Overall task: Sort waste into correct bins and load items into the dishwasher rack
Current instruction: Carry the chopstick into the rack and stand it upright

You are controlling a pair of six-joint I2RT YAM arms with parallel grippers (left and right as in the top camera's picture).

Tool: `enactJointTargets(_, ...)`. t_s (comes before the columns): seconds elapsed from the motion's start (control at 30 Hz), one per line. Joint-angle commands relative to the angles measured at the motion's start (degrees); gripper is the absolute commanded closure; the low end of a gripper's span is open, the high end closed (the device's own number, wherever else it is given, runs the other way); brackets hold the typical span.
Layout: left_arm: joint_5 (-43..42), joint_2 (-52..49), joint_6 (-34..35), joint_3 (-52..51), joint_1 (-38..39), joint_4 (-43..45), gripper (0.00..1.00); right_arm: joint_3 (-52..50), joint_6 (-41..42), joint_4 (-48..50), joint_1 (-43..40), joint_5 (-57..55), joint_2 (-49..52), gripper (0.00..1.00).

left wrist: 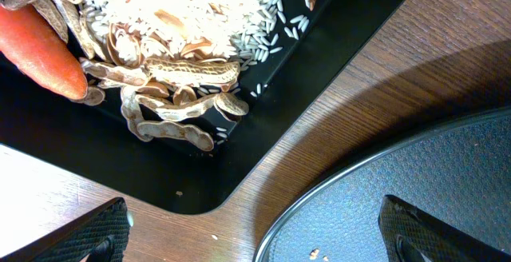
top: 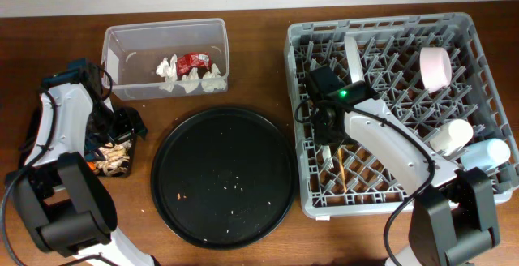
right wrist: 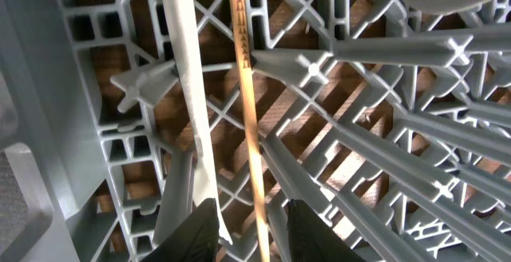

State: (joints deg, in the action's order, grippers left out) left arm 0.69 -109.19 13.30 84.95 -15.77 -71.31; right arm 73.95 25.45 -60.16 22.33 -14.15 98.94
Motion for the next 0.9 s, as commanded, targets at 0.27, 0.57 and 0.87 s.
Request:
enactJointTargets(0.27, -4.3, 0.1, -12.7, -0.5, 24.6, 1.9, 0.01, 0.2, -17.8, -2.8, -19.7, 30.4, -20.8, 0.19)
enactJointTargets(0.57, -7.3, 15.4, -12.3, -2.3, 24.2, -10.1, 0.01, -2.4, -21.2, -12.6, -24.0, 25.2, -27.8, 0.02)
enactJointTargets(0.87, 0.6, 76.6, -8.4, -26.8, 24.2, 10.2, 0.01, -20.0, -18.8, -0.5, -23.9, 19.5, -68.6, 0.02)
